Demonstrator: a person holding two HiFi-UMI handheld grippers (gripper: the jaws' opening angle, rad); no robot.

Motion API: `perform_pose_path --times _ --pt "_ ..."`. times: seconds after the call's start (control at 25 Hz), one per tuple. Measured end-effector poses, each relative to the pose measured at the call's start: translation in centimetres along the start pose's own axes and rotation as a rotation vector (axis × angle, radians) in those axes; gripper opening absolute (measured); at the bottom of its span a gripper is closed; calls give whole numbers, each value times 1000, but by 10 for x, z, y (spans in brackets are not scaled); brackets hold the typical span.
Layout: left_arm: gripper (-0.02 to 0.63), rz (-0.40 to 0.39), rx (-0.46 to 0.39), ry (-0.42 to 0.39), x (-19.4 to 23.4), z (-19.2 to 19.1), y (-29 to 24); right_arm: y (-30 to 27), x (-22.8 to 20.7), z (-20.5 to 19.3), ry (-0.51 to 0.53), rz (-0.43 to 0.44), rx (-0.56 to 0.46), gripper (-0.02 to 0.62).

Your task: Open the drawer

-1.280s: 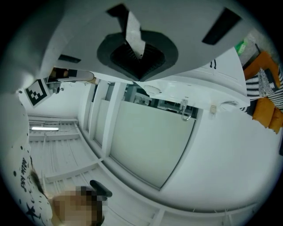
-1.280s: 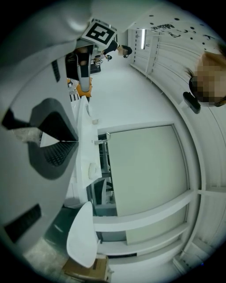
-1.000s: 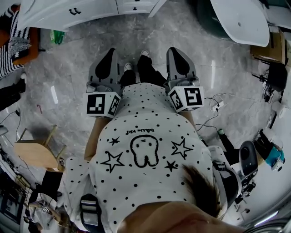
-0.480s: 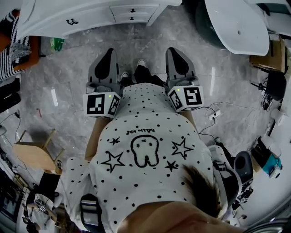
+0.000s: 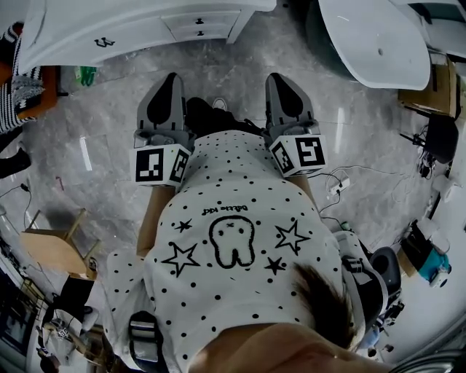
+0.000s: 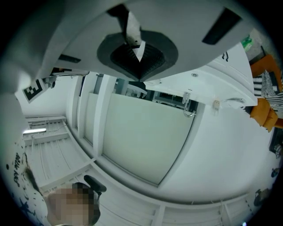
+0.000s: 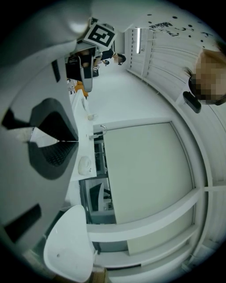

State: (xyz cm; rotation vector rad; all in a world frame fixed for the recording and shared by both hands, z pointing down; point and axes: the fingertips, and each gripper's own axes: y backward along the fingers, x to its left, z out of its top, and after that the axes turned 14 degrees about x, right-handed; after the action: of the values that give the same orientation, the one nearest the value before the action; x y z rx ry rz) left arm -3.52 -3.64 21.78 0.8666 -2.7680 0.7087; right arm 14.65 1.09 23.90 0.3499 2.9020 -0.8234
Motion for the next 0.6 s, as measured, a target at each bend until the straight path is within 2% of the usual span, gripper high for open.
perform_pose_path --times 0.6 --pt "5 18 1 6 7 1 5 -7 9 2 35 28 27 14"
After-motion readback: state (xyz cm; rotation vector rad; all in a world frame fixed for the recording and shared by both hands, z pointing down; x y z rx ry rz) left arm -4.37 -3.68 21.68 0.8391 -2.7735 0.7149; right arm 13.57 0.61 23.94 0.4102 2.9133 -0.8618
